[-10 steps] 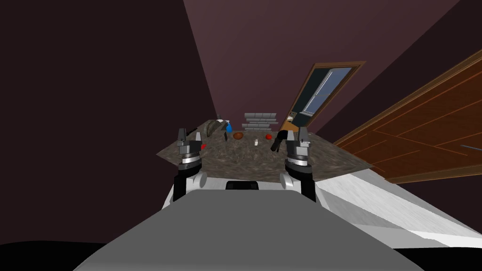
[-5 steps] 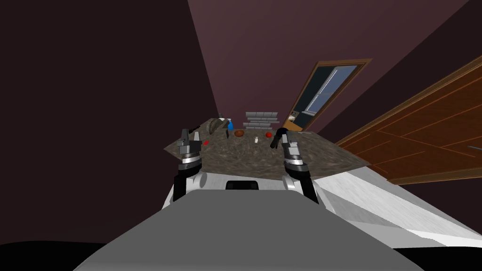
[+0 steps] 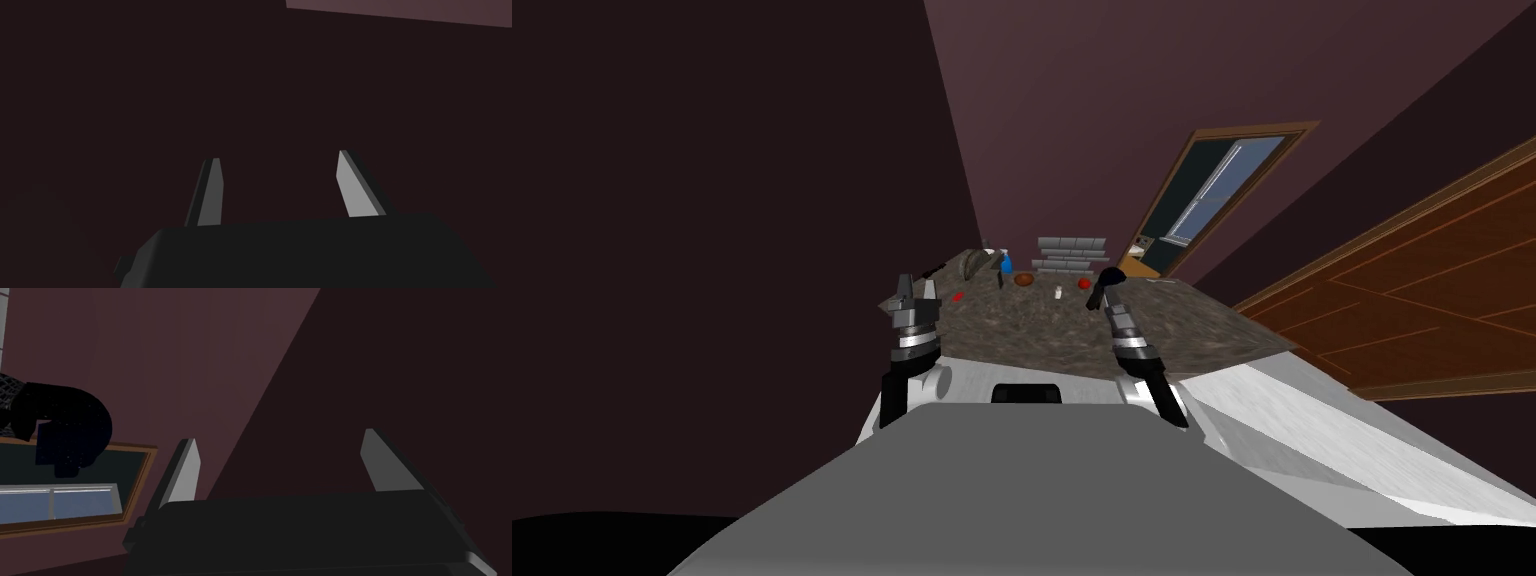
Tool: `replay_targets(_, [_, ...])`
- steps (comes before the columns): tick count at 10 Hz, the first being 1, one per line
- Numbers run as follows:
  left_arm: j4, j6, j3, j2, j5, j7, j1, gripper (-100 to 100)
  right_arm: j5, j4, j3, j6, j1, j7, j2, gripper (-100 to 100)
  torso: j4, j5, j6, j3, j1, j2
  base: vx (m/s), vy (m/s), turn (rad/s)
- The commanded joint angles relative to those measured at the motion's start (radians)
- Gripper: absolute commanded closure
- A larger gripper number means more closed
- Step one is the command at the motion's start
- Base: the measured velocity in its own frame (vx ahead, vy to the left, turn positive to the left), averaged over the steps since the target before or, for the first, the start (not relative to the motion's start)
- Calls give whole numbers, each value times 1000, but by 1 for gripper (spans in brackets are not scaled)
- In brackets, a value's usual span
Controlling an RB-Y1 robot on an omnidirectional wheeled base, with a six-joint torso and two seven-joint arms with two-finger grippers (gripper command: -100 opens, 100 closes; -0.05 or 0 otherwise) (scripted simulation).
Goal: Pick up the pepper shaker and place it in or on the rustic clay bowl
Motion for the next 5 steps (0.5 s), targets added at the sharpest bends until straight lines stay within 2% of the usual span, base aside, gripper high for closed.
replay_targets(1, [0,0,0,0,0,0,0,0,6,4,3,32,4,9,-13,-100,0,0,0,0,0,0,-93,2,35])
replay_targets(3, [0,0,0,0,0,0,0,0,22,53,7,101,2,30,-62,-100,-1,0,0,-2,0,-3,-87,10,112])
replay_targets(4, [0,0,0,0,0,0,0,0,22,53,7,104,2,30,-62,-100,-1,0,0,-2,0,-3,-85,34,37])
replay_targets(5, [0,0,0,0,0,0,0,0,31,81,9,137,0,41,-89,-100,-1,0,0,-2,1,-3,-77,36,66])
